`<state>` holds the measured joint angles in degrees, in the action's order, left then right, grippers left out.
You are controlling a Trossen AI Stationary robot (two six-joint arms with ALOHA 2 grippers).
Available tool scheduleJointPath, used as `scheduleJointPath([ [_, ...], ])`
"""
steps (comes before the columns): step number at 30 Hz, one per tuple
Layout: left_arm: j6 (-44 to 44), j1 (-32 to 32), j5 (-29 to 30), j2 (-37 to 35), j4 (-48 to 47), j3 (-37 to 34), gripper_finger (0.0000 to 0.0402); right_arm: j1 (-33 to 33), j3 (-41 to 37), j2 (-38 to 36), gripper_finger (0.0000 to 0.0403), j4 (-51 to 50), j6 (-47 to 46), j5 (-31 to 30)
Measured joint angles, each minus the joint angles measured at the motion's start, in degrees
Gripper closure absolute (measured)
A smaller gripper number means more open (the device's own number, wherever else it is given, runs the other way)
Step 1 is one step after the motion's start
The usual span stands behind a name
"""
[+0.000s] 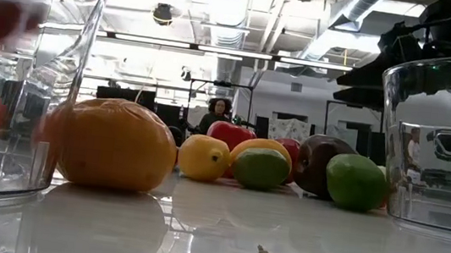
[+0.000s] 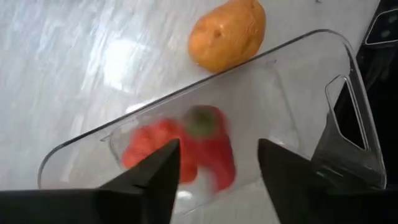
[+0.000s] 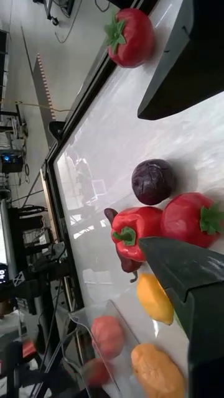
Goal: Sort produce into baskets
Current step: Put the dark red chilli pepper into the left transparent bin
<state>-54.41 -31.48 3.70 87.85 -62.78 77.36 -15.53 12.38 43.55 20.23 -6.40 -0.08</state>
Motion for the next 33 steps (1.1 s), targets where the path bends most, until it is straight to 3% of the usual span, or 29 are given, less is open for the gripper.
scheduleJointPath([
  [5, 1.51, 3.00, 3.76, 0.31, 0.70, 0.00, 0.0141, 0.19, 0.00, 0.00, 0.0051, -0.95, -0.88, 0.00],
  [14, 14.52, 12.14, 0.26, 5.82, 10.77, 0.02, 0.0134, 0.52, 0.00, 0.00, 0.0051, -1.96, -1.14, 0.00],
  [25, 16.77, 24.72, 16.10, 10.65, 5.57, -0.74, 0.0134, 0.55, -0.02, -0.02, 0.0051, -2.19, -1.10, 0.02],
  [33, 41.67, 27.91, 16.11, 11.25, 7.45, -0.87, 0.0134, 1.23, -0.04, -0.04, 0.0051, -1.13, -0.67, 0.04],
])
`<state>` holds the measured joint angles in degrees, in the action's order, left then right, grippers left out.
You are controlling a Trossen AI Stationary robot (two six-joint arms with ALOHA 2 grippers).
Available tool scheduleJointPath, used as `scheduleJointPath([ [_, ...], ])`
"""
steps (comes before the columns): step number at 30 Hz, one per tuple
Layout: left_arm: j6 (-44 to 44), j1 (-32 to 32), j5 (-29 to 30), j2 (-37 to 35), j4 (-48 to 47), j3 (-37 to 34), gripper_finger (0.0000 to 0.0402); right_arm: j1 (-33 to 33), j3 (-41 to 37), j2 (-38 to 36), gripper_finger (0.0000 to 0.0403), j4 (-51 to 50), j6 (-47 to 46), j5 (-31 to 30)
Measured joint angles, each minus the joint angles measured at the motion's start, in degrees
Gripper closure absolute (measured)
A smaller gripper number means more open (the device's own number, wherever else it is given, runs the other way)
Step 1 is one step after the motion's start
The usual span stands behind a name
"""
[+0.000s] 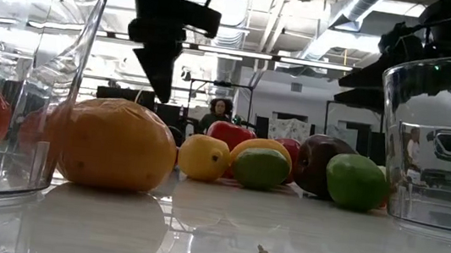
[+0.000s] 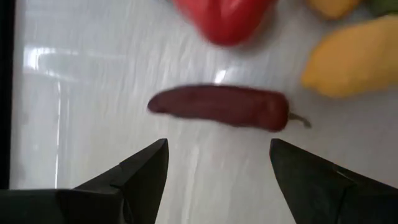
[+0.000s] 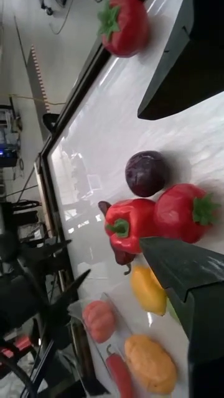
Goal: Sort produce into baskets
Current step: Put the dark red chilli pepper into the left transparent bin
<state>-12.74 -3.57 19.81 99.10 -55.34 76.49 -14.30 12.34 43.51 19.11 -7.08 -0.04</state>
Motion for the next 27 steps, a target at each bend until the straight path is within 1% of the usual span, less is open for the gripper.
scheduleJointPath([
  [2, -1.40, 1.46, -0.12, 0.52, 2.07, 0.02, 0.0134, -0.05, 0.00, 0.03, 0.0051, -0.15, 0.00, -0.02],
  [4, -5.87, 3.68, -1.38, 1.46, 2.33, 0.00, 0.0134, -0.01, 0.00, 0.03, 0.0051, -0.17, -0.02, -0.02],
  [6, -9.08, 5.94, -4.36, 2.47, 2.83, 0.01, 0.0134, 0.02, 0.00, 0.02, 0.0051, -0.23, 0.00, -0.02],
  [12, -19.40, 10.36, -10.69, 4.78, 4.31, -0.02, 0.0134, 0.06, 0.00, 0.02, 0.0051, -0.55, -0.02, -0.02],
  [14, -20.67, 11.22, -12.01, 5.24, 5.03, 0.00, 0.0134, 0.06, 0.00, 0.03, 0.0051, -0.60, -0.01, -0.02],
  [18, -23.19, 11.11, -12.16, 6.11, 6.10, 0.11, 0.0134, 0.02, 0.00, 0.02, 0.0051, -0.63, 0.03, -0.01],
  [27, -22.44, 10.88, -13.01, 11.96, 6.55, 0.01, 0.0134, 0.06, 0.00, 0.04, 0.0051, -0.49, -0.02, -0.01],
])
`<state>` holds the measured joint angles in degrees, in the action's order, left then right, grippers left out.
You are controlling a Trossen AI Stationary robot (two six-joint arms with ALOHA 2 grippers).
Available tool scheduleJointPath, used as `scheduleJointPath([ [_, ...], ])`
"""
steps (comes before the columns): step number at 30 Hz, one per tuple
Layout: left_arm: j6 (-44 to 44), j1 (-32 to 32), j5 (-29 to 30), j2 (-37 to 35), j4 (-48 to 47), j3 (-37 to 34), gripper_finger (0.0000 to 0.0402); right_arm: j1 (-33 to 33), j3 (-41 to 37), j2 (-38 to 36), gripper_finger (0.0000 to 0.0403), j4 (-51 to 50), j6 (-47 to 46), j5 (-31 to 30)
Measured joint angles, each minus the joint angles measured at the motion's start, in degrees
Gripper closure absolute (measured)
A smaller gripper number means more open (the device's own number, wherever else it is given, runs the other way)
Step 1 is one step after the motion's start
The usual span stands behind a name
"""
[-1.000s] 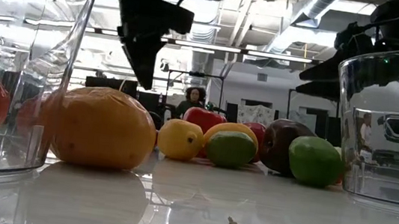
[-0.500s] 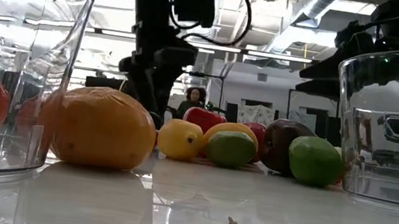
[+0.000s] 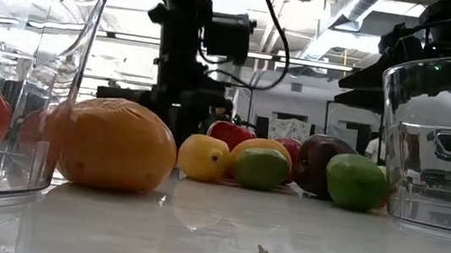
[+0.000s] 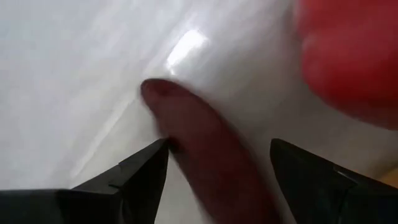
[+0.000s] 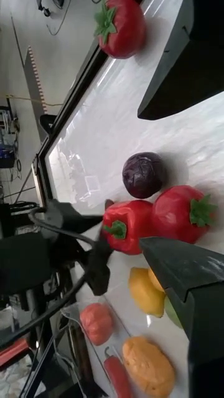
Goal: Sort produce into baskets
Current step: Put the dark red chilli pepper into the left transparent bin
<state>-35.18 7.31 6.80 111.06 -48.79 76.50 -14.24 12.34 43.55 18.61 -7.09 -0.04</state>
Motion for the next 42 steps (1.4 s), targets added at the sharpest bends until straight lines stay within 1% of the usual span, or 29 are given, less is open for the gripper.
scheduleJointPath([
  [3, 0.77, -0.07, -1.29, 1.14, -0.76, -0.03, 0.0134, -0.01, 0.00, -0.02, 0.0051, -0.17, -0.28, -0.01],
  [6, 1.73, -0.15, -1.57, 1.45, -3.83, -0.03, 0.0134, -0.02, 0.00, -0.02, 0.0051, -0.15, -0.15, 0.01],
  [10, 3.14, -0.13, -0.55, 1.63, -6.80, -0.05, 0.0135, -0.04, 0.00, -0.02, 0.0051, 0.08, -0.11, 0.00],
  [13, 4.51, -0.24, 0.00, 1.62, -7.86, -0.03, 0.0148, -0.04, 0.00, -0.01, 0.0051, 0.08, -0.11, 0.01],
  [16, 5.83, -0.72, 0.07, 1.62, -8.17, -0.03, 0.0177, -0.04, 0.00, 0.00, 0.0051, -0.01, -0.07, 0.00],
  [24, 8.51, -1.42, -0.01, 1.57, -10.81, -0.01, 0.0287, -0.04, 0.00, 0.00, 0.0051, 0.06, 0.00, -0.01],
  [27, 9.34, -1.42, -0.36, 1.55, -12.45, 0.68, 0.0309, -0.04, 0.00, 0.00, 0.0051, 0.02, 0.00, -0.01],
  [29, 10.00, -1.52, -0.40, 1.56, -15.45, 2.08, 0.0310, -0.04, 0.00, 0.00, 0.0051, 0.02, 0.00, -0.01],
  [34, 10.07, -2.32, -0.89, 1.34, -23.24, 8.22, 0.0292, -0.04, 0.00, 0.00, 0.0051, 0.20, 0.00, 0.00],
  [42, 9.31, -7.91, -6.81, 0.94, -26.04, 20.71, 0.0293, -0.04, 0.00, 0.00, 0.0051, -0.34, 0.00, -0.01],
])
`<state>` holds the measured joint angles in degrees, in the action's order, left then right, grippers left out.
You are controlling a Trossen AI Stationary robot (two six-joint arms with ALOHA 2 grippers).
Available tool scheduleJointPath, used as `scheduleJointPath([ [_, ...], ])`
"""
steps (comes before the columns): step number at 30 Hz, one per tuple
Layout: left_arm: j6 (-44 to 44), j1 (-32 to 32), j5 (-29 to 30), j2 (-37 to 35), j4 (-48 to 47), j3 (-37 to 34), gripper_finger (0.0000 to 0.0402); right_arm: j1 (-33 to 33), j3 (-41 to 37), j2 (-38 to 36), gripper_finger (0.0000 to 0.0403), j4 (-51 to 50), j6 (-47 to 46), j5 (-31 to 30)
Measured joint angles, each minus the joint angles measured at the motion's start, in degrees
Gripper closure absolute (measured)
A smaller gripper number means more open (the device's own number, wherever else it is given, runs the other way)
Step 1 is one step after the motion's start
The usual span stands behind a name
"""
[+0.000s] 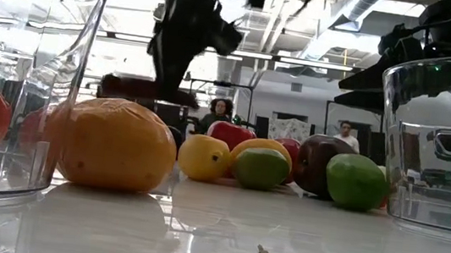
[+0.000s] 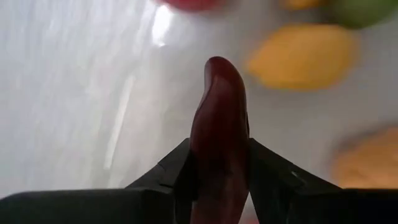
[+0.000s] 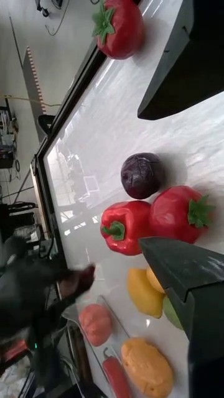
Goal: Sort produce into baskets
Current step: Put the dark red chilli pepper into the left transparent bin
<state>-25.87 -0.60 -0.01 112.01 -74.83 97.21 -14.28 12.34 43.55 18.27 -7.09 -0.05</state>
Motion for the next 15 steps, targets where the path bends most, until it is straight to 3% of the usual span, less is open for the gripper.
scheduleJointPath([
  [6, 0.01, -6.59, -0.79, -0.04, -4.02, 6.02, 0.0289, 0.00, 0.00, 0.00, 0.0051, -0.28, -0.02, 0.00],
  [15, -9.37, -18.01, -4.27, -1.40, -11.66, 6.01, 0.0286, 0.00, 0.00, 0.00, 0.0051, -0.02, -0.04, 0.00],
])
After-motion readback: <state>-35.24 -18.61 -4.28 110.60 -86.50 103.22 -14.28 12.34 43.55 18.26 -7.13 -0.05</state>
